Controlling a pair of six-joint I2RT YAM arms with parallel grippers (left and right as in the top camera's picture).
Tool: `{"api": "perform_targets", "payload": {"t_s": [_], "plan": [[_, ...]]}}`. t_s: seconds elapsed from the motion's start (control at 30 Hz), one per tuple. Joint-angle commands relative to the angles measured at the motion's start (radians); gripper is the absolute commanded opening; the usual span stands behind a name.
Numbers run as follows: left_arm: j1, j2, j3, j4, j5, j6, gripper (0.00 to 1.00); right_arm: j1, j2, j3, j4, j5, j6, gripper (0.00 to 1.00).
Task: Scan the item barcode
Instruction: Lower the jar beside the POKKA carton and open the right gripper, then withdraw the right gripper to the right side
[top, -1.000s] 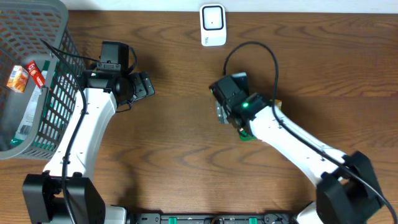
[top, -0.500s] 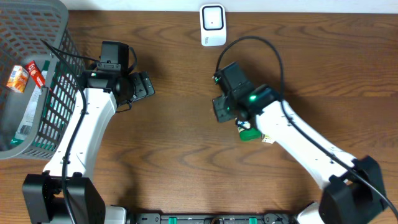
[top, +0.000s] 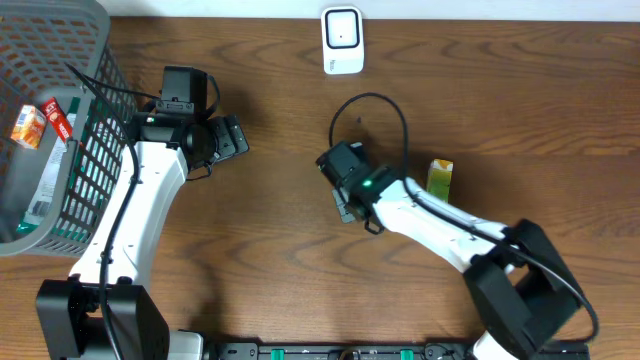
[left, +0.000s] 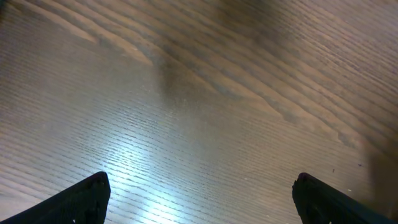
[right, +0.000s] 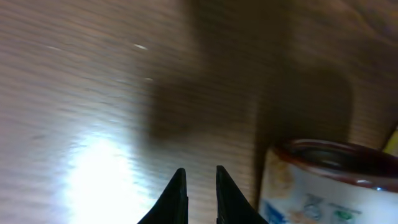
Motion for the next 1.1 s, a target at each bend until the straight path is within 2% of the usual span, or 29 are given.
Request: {"api": "perform_targets", "payload": {"t_s": [0.0,0.2,0.43,0.57,0.7,0.83,0.87,1.0,1.07], "plan": [[0.003,-0.009,0.018,-0.002,-0.013,0.001,0.95,0.001,0.039,-0.008,-0.008,0.137,0.026,0.12],[0.003,-0.009,0.018,-0.002,-0.013,0.001,0.95,0.001,0.039,-0.008,-0.010,0.240,0.025,0.13],[0.003,-0.009,0.018,-0.002,-0.013,0.001,0.95,0.000,0.032,0.004,0.025,0.099,0.025,0.15],[0.003,-0.010,0.018,-0.002,-0.013,0.001,0.95,-0.023,-0.024,0.071,-0.024,0.054,0.024,0.16],[0.003,-0.009,0.018,-0.002,-0.012,0.001,0.95,-0.093,-0.127,0.144,-0.071,-0.069,-0.036,0.23],[0.003,-0.009,0.018,-0.002,-0.013,0.001,0.95,-0.230,-0.259,0.164,-0.106,-0.201,-0.055,0.44],[0.003,-0.009,0.018,-0.002,-0.013,0.001,0.95,-0.292,-0.299,0.164,-0.124,-0.231,-0.056,0.59],[0.003,-0.009,0.018,-0.002,-0.012,0.001,0.95,-0.473,-0.378,0.164,-0.198,-0.262,-0.092,0.73],[0.003,-0.009,0.018,-0.002,-0.012,0.001,0.95,-0.562,-0.398,0.164,-0.243,-0.262,-0.093,0.96]]}}
